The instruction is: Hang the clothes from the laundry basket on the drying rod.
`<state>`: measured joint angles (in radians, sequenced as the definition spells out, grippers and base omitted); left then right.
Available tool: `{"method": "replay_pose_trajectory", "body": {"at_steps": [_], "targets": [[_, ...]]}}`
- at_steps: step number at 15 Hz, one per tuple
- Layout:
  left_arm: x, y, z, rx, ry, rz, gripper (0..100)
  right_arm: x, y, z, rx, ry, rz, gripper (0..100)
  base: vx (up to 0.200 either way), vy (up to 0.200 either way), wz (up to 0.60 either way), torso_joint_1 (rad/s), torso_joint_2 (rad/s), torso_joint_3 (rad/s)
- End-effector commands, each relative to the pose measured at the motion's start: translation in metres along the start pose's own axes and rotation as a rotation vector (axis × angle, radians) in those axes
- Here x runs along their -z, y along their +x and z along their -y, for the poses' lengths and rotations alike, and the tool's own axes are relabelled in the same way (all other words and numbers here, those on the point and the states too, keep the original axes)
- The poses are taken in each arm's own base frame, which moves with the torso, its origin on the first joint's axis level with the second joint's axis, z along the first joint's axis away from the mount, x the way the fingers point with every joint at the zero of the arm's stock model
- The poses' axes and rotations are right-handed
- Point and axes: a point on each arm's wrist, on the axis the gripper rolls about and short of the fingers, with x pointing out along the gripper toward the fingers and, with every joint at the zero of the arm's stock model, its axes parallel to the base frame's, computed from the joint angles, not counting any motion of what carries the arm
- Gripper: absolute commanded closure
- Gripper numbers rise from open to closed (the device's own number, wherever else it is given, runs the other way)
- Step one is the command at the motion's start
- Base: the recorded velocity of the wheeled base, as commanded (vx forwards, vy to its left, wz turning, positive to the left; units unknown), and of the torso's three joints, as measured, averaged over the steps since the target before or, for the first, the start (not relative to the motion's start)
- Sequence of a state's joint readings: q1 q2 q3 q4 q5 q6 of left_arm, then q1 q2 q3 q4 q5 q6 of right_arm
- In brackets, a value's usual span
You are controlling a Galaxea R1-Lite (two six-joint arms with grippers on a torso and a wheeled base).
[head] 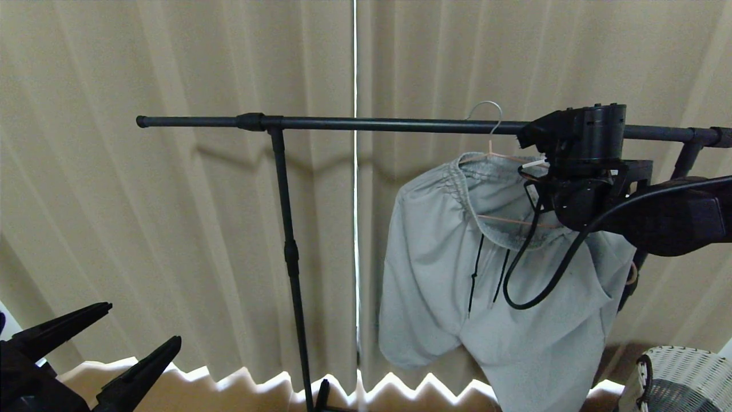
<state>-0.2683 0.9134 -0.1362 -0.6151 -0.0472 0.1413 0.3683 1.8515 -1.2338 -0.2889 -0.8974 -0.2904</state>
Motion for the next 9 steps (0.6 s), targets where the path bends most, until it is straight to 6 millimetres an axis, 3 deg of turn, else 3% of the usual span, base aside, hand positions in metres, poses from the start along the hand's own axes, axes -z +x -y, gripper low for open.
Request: {"method": "replay_pose_trajectory", "body": {"at_steps": [1,6,9], "targets": [[0.0,0.0,0.0,0.001,0.0,-0.002,0,0.0,-0.005,-0.006,-0.018,-0.011,0.006,100,0.0,0.0,0.0,0.0,0.0,0.0],[0.0,0.0,0.0,0.001,0.0,-0.002,0,0.001,-0.022,-0.021,-0.061,-0.068,0.003,100,0.0,0.0,0.0,0.0,0.0,0.0],[0.0,0.0,0.0,0.001,0.0,-0.002,0,0.002,-0.022,-0.03,-0.074,-0.086,-0.001,100,0.0,0.0,0.0,0.0,0.0,0.0]]}}
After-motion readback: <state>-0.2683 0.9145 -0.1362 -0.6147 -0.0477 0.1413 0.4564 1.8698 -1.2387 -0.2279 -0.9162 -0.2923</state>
